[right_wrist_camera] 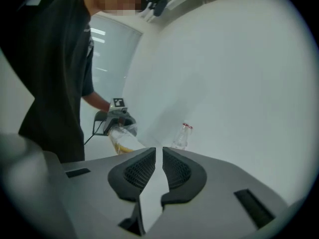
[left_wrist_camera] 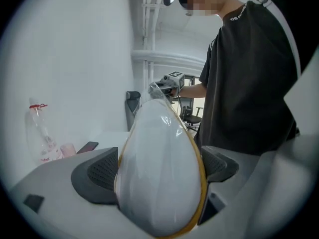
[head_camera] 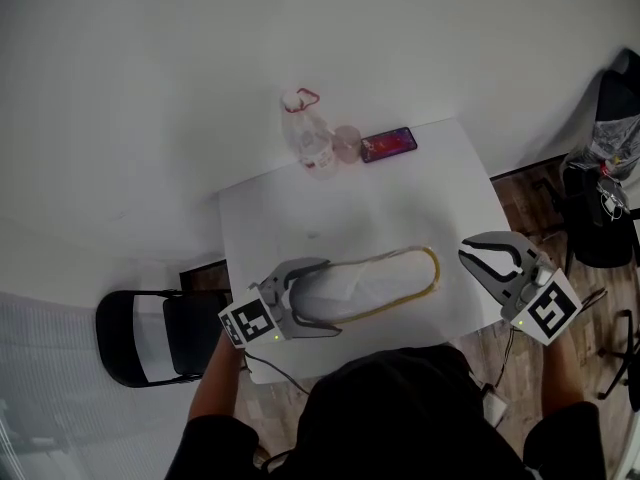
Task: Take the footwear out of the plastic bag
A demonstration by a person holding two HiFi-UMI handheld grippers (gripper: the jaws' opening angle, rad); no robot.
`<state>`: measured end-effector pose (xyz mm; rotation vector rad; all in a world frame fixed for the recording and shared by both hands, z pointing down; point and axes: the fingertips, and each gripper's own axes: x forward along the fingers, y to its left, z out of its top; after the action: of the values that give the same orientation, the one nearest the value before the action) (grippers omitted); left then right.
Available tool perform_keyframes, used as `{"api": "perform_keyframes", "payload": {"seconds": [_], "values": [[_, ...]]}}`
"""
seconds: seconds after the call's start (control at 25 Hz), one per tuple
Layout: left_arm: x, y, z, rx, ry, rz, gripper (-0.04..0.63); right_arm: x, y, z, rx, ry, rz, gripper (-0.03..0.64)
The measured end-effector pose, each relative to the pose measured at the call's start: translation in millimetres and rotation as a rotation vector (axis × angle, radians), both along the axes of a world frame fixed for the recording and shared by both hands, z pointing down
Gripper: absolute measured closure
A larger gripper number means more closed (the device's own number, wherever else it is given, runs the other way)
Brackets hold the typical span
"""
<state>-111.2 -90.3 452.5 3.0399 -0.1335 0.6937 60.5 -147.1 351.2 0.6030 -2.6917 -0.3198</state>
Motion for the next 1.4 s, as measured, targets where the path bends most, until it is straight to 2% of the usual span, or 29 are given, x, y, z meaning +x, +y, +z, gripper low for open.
{"api": "perform_keyframes", "payload": {"seconds": [0.04, 0.08, 0.12, 0.2, 0.24, 0.28, 0.36, 0.44, 0.56, 0.64, 0.68, 0.72, 0.76, 0.84, 0.92, 0.96, 1.08, 1.2, 1.28, 1.4], "values": [[-0.1, 1.4, -12.6, -0.015, 0.041, 0.006, 0.051, -1.9, 5.7, -1.9, 0.029, 0.067, -0.045, 0.576], [-0.6, 2.1, -27.3, -0.039, 0.095, 0.001, 0.072, -4.1, 12.0, -3.8, 0.065, 0.132, -0.092, 0.521], [-2.2, 1.0, -41.3, -0.064, 0.148, -0.015, 0.144, -7.5, 18.7, -6.3, 0.109, 0.187, -0.143, 0.484], [-9.2, -10.3, -54.9, -0.093, 0.205, -0.077, 0.364, -13.8, 27.2, -11.9, 0.193, 0.232, -0.22, 0.482], [-14.0, -19.7, -51.7, -0.098, 0.211, -0.11, 0.534, -13.4, 25.4, -12.6, 0.193, 0.198, -0.221, 0.482], [-19.0, -28.1, -42.9, -0.107, 0.209, -0.136, 0.572, -9.1, 21.0, -10.2, 0.152, 0.128, -0.188, 0.482], [-27.9, -30.8, -21.7, -0.15, 0.199, -0.171, 0.573, 7.4, 19.3, -0.8, 0.028, -0.022, -0.076, 0.483], [-33.2, -33.5, -6.2, -0.15, 0.172, -0.211, 0.574, 22.7, 22.3, 0.9, -0.021, -0.082, -0.015, 0.483], [-35.0, -45.5, 26.0, -0.076, 0.028, -0.244, 0.572, 23.0, 23.1, -1.0, -0.003, -0.088, -0.028, 0.483], [-33.2, -54.6, 48.6, -0.045, -0.079, -0.238, 0.572, 16.0, 27.5, 11.3, -0.011, -0.041, -0.042, 0.483], [-31.7, -58.7, 60.4, -0.041, -0.129, -0.233, 0.563, 13.0, 31.0, 20.8, -0.023, -0.001, -0.048, 0.483], [-30.4, -61.6, 73.9, -0.043, -0.185, -0.225, 0.443, 10.2, 35.2, 29.5, -0.034, 0.034, -0.056, 0.483], [-29.7, -63.4, 89.1, -0.041, -0.251, -0.213, 0.214, 7.5, 38.9, 35.9, -0.042, 0.054, -0.064, 0.483], [-31.6, -67.8, 120.8, 0.009, -0.41, -0.173, 0.154, 3.1, 43.3, 43.9, -0.053, 0.064, -0.078, 0.483], [-33.7, -77.7, 148.5, 0.076, -0.546, -0.138, 0.12, -0.1, 45.3, 49.7, -0.059, 0.073, -0.089, 0.483], [-33.2, -84.1, 160.1, 0.098, -0.591, -0.129, 0.093, -1.1, 46.3, 51.6, -0.061, 0.075, -0.093, 0.483], [-25.6, -98.1, 188.2, 0.124, -0.675, -0.094, 0.025, -1.2, 48.5, 54.2, -0.064, 0.085, -0.092, 0.483], [-22.5, -97.4, 208.1, 0.098, -0.735, -0.034, 0.011, 0.8, 49.7, 56.5, -0.073, 0.096, -0.075, 0.483], [-23.9, -101.0, 211.8, 0.069, -0.743, -0.03, 0.011, 3.1, 50.0, 58.2, -0.078, 0.096, -0.067, 0.483], [-24.1, -103.6, 219.0, -0.016, -0.76, -0.005, 0.011, 4.4, 49.8, 60.3, -0.089, 0.089, -0.059, 0.483]]}}
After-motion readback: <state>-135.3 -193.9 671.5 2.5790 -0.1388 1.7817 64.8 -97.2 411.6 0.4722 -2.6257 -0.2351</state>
